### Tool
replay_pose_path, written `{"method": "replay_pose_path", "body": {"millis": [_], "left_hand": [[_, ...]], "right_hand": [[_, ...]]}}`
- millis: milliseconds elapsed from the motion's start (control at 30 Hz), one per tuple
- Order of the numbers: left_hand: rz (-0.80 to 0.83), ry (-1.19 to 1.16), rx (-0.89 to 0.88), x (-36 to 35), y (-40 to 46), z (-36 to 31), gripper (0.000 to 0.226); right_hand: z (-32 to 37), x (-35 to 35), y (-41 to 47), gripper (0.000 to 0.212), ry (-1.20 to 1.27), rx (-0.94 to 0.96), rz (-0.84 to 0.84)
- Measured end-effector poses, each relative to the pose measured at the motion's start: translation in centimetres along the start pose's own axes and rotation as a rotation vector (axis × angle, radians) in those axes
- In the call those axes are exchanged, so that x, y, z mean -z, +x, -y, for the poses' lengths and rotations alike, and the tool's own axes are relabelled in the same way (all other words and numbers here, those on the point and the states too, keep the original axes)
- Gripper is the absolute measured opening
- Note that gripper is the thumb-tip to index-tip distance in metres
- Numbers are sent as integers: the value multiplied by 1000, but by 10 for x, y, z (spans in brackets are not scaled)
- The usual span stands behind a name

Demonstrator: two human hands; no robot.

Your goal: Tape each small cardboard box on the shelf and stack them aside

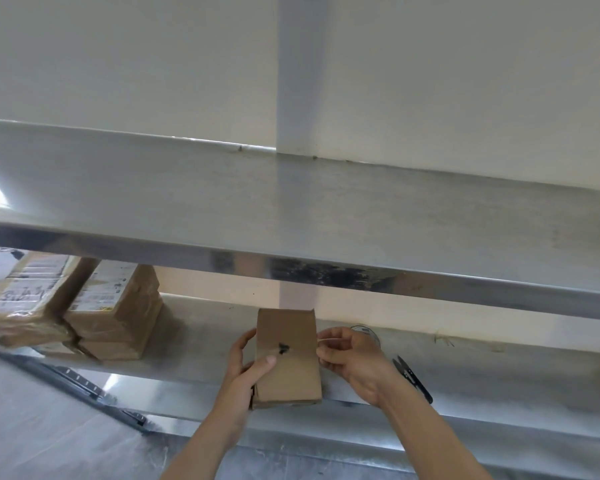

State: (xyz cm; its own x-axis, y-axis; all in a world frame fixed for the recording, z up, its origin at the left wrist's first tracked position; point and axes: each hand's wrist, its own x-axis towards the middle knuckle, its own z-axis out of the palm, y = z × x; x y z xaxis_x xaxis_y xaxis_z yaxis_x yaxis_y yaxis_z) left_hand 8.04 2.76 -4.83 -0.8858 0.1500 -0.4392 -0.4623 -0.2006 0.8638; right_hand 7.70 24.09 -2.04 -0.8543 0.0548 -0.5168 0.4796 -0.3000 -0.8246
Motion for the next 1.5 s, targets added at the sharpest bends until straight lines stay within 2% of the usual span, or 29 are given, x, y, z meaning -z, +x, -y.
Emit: {"method": "replay_pose_path", "body": {"millis": [67, 233, 367, 467, 567, 667, 800, 900, 1000, 1100, 1200, 1267, 1367, 1500], "left_hand": [[-16, 17, -30, 1, -1, -5, 57], [-60, 84, -46, 8, -4, -17, 57], [-24, 89, -64, 18, -9, -24, 53], [-6, 96, -75, 23, -17, -30, 54], [16, 102, -61, 32, -23, -33, 57], [37, 154, -77, 39, -27, -34, 60], [108, 212, -130, 41, -32, -32, 66], [169, 211, -153, 33, -33, -29, 66], [229, 177, -169, 18, -35, -28, 60], [279, 222, -141, -4, -44, -24, 60], [289, 273, -142, -36, -54, -15, 65], [273, 314, -176, -65, -62, -5, 47], [304, 354, -242, -114, -76, 18, 20], [446, 332, -242, -200, -113, 65, 38]], "right_hand": [[3, -3, -7, 31, -43, 60, -31], [2, -14, -18, 21, -256, 227, -145], [-1, -28, -27, 13, -426, 300, -237], [-8, -37, -31, 20, -480, 338, -262], [-15, -47, -37, 15, -509, 304, -259], [-18, -55, -45, 8, -459, 181, -289], [-17, -53, -58, 18, -398, 8, -306], [-15, -45, -72, 23, -382, -30, -321], [-13, -34, -91, 23, -388, -45, -335], [-17, -21, -114, 18, -155, 44, -300], [-29, -8, -134, 14, -6, 249, -466], [-40, 6, -149, 11, -58, 358, -586], [-50, 40, -180, 26, -88, 411, -631], [-59, 122, -227, 44, -6, 402, -691]]}}
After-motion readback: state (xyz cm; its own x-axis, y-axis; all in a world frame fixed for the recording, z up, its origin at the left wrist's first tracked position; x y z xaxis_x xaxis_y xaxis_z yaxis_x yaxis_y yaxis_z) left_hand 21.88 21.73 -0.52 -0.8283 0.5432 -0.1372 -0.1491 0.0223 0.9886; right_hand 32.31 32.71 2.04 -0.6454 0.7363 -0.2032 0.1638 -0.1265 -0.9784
